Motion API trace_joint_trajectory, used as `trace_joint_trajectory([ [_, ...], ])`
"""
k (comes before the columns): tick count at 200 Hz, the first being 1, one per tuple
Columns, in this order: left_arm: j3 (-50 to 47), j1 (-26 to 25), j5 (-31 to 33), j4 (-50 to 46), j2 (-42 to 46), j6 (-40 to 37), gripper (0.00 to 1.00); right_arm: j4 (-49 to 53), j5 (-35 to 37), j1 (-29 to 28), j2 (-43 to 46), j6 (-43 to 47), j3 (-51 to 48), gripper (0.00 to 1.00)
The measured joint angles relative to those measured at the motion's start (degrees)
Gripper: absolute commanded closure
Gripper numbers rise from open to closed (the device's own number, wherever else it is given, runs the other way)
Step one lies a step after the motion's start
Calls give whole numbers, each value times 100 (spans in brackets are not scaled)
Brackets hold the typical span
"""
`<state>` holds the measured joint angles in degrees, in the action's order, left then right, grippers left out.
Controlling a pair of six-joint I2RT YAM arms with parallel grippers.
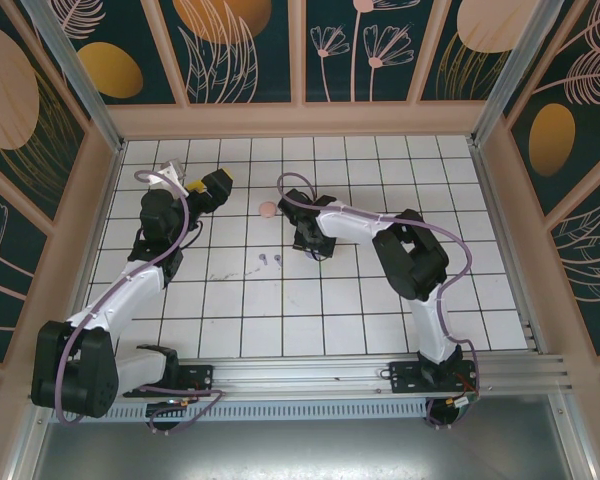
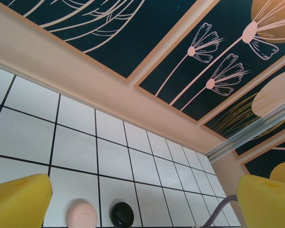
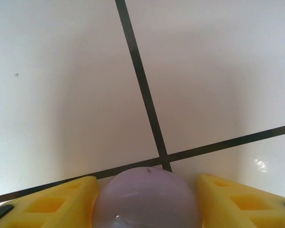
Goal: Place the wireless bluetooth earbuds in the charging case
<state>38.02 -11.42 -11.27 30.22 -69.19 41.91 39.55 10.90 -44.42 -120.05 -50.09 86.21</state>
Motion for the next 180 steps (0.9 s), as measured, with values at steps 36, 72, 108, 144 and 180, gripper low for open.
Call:
trace_joint_trajectory([
  [36,0,2,151,-20,-13,39,1,0,26,-15,0,-17,7,56],
  [72,-118,0,302,-24,-13,87,1,-15,17,-26,13,-15,9,59],
  [108,-372,2,101,144,-13,83,1,-269,-85,-31,289,-13,-315,60],
  [144,-728,0,-470,553,-13,85,1,-518,-234,90,1084,2,-820,60],
  [180,-1180,-59,-1130,1174,-35,199,1,-935,-551,535,1952,0,-1086,60],
])
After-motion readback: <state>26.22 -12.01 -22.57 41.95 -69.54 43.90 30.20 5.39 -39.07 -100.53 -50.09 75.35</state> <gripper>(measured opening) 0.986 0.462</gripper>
